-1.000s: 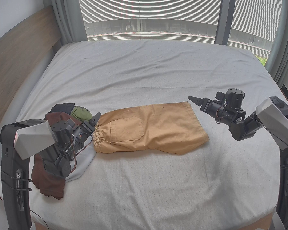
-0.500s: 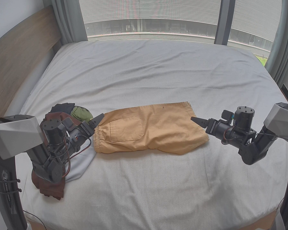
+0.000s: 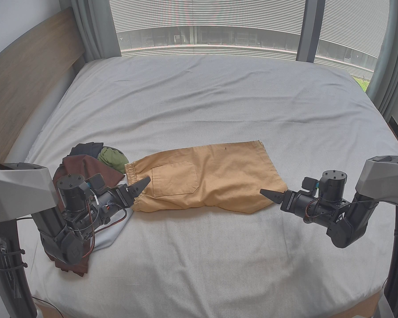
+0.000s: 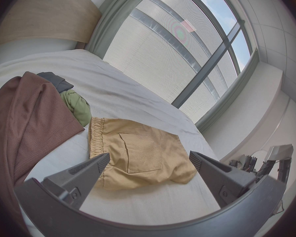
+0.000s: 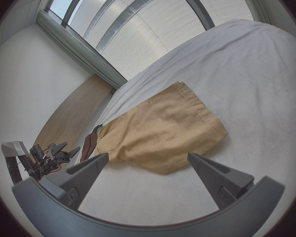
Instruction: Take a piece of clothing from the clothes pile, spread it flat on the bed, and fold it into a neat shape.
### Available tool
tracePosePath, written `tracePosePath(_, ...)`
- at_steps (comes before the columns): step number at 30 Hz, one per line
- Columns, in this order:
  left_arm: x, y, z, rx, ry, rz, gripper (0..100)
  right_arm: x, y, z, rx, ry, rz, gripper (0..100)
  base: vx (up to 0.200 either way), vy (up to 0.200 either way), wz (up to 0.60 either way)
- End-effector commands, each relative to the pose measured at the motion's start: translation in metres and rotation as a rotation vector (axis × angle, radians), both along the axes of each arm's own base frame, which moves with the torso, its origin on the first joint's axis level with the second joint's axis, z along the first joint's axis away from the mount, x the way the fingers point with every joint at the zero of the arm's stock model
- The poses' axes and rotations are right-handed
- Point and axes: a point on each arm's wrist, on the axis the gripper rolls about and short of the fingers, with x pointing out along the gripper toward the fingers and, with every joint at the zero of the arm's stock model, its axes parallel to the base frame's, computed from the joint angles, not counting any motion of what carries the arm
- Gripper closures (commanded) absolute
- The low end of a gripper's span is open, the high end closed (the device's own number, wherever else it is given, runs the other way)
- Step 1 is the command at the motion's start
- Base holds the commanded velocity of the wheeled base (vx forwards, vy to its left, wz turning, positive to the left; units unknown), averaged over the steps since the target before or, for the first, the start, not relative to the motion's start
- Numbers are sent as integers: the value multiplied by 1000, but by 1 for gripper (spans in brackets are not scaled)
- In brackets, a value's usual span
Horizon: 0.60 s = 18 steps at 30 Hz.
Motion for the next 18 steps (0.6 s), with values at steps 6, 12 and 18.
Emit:
tracePosePath(6, -7, 2, -6, 47, 19, -10, 0, 17, 10, -43, -33, 111, -11, 0, 0, 0, 0)
tracePosePath(12, -6, 3, -11, 50, 31, -5, 0, 30, 13, -44, -52, 184, -24, 0, 0, 0, 0)
tracePosePath(18, -5, 6, -13, 50, 33, 1, 0, 48, 18, -47, -65, 188, -47, 0, 0, 0, 0)
